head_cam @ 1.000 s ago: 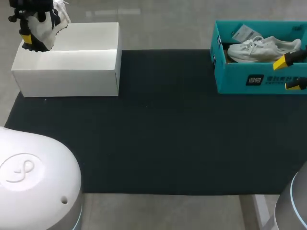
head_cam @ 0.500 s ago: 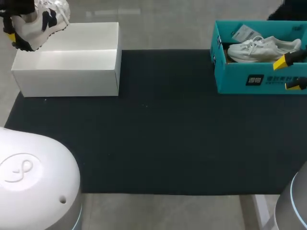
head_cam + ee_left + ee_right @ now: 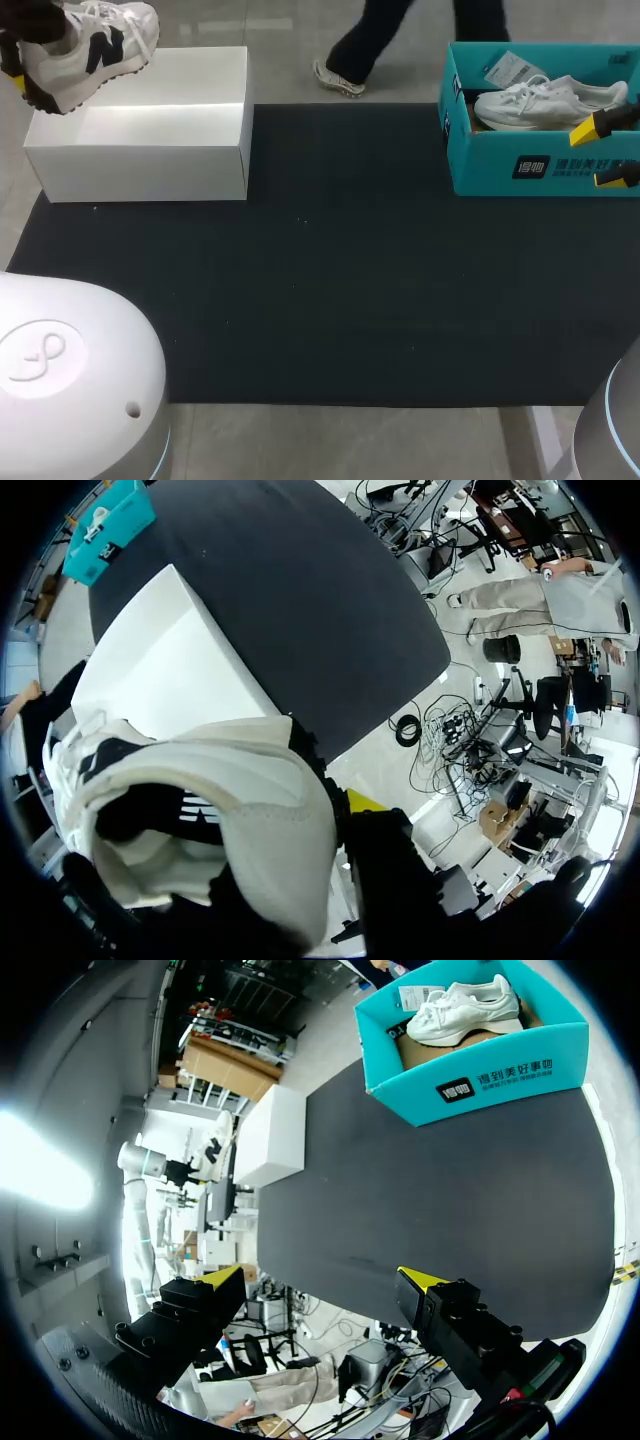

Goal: Take the shoe out of the shoebox, open the shoe tongue, remove and reinsert the insole, then place the shoe into the shoebox

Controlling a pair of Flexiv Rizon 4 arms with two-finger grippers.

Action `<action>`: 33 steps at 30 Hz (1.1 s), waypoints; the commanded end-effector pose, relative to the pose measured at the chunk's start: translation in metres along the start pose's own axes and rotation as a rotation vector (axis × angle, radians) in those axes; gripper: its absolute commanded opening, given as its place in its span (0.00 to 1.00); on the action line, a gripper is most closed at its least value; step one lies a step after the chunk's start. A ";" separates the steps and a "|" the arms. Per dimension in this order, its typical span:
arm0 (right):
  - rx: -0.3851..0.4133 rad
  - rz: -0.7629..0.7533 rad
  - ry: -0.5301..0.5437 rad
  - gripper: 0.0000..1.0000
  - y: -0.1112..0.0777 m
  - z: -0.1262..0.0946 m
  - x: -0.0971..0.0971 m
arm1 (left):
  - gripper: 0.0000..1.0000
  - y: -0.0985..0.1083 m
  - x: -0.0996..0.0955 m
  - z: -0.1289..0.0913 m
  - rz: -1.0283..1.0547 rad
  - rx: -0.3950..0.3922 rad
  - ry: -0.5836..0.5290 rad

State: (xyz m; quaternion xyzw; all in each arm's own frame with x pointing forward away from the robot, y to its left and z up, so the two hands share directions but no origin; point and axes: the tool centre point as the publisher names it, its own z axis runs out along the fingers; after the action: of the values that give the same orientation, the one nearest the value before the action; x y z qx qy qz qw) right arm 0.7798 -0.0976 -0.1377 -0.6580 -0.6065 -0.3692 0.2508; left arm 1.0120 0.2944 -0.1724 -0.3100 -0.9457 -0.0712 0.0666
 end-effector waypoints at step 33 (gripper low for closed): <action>-0.001 0.001 -0.002 1.00 0.000 0.000 0.000 | 0.00 0.042 -0.044 0.035 0.963 -0.106 -0.119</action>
State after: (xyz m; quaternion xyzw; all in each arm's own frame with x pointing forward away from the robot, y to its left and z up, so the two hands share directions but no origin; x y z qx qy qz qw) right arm 0.7798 -0.0976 -0.1377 -0.6581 -0.6064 -0.3692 0.2508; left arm 1.0693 0.2985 -0.1982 -0.7122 -0.6969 -0.0739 0.0404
